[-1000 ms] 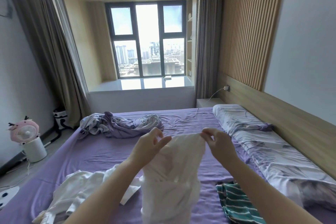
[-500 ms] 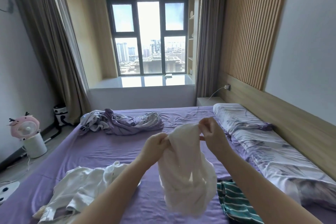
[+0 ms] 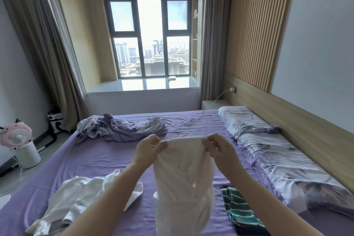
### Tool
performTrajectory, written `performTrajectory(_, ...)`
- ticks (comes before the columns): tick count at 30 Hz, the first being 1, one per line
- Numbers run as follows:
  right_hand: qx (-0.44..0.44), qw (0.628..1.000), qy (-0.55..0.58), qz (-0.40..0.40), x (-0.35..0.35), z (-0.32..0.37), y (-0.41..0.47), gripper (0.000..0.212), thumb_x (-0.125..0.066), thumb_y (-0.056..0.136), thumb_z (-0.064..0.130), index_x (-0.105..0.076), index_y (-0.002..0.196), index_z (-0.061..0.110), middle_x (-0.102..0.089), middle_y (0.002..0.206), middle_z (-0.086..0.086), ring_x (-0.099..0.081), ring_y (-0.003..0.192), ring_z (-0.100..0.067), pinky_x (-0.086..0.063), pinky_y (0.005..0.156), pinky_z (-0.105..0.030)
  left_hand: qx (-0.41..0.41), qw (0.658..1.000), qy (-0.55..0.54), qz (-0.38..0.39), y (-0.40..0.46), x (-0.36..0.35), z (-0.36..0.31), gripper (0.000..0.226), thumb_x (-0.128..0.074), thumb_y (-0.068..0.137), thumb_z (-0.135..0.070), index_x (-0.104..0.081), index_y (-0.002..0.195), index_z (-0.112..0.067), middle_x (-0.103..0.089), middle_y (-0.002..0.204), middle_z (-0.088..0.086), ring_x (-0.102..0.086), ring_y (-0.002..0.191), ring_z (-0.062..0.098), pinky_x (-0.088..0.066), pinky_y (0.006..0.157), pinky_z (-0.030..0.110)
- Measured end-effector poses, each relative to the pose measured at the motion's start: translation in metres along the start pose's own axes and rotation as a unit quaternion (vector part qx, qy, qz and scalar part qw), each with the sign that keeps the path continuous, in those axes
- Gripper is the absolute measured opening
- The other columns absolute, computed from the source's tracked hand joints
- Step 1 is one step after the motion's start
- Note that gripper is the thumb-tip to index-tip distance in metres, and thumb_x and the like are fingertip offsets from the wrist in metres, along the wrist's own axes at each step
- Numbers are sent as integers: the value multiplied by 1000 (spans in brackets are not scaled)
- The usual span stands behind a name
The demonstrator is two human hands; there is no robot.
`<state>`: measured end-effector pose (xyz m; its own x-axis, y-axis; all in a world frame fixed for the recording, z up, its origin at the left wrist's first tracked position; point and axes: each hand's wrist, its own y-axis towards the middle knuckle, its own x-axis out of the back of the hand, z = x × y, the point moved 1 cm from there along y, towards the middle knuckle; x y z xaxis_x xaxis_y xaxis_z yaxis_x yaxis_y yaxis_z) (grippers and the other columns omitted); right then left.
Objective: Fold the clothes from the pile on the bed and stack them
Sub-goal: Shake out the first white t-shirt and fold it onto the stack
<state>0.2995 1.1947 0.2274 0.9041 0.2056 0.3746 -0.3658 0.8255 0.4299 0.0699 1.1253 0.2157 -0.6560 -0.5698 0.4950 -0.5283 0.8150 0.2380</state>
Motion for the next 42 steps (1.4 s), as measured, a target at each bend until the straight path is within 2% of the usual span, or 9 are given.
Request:
performTrajectory(4,-111,977,177,49,-5,7,11,16,-50,96,18,-54,83,9,-61,83,-13,-64,75,-23,-56,60,-30,0,982,187,-25,-11,2,17,17,-70,82,-26,-68,95,-15,-56,98,9,-55,92,25,-43,87,32)
performTrajectory(8,-130,973,170,89,-19,8,16,16,-46,98,19,-54,88,9,-63,92,-21,-68,78,-30,-59,63,-43,-104,993,55,30,-46,-34,-9,24,-70,73,-18,-60,96,-18,-57,85,-2,-54,72,13,-49,72,34)
performTrajectory(15,-160,972,171,18,-7,5,22,10,-49,96,14,-53,88,10,-62,97,-20,-66,78,-24,-58,69,-46,-45,993,63,89,-41,-68,-31,23,-71,80,-27,-48,75,-24,-51,68,-10,-49,70,19,-30,55,24)
performTrajectory(19,-61,986,-53,145,-7,-10,-4,58,-72,80,23,-42,128,12,-52,124,-6,-55,109,-19,-47,92,-35,-33,998,-20,55,-24,-66,-50,27,-60,90,-22,-43,70,-23,-53,68,-6,-49,71,20,-35,62,33)
performTrajectory(22,-7,961,-180,209,-11,-28,-23,77,-66,79,17,-25,144,12,-45,134,-7,-47,121,-23,-37,94,-26,-55,997,31,47,-16,-60,-60,19,-49,97,-22,-39,82,-17,-63,94,16,-56,90,32,-30,67,34)
performTrajectory(27,-22,957,-229,179,6,-55,-22,36,-49,87,6,-46,122,13,-66,105,-12,-62,96,-30,-35,66,-29,-65,984,143,82,-4,-31,-59,33,-60,89,-40,-44,68,-20,-62,84,11,-58,79,25,-42,69,33)
performTrajectory(32,22,977,-195,80,-1,-46,-27,30,-58,82,7,-55,112,11,-61,103,-6,-60,97,-23,-45,83,-30,154,952,-204,172,-9,-17,-63,41,-68,85,-36,-56,52,-15,-54,48,-1,-49,37,8,-41,41,17)
performTrajectory(36,85,984,-130,85,-35,-17,-38,36,-72,76,30,-61,104,12,-54,98,3,-53,95,-12,-41,85,-27,179,928,-235,225,-18,-30,-71,37,-66,86,-37,-56,63,-10,-56,47,0,-55,41,12,-47,44,22)
performTrajectory(42,13,998,-9,68,-43,-6,-27,12,-71,81,21,-64,75,28,-60,66,13,-53,64,0,-40,62,-13,146,918,-235,284,-14,-10,-60,35,-69,85,-26,-66,99,6,-65,81,16,-63,65,20,-53,63,29)
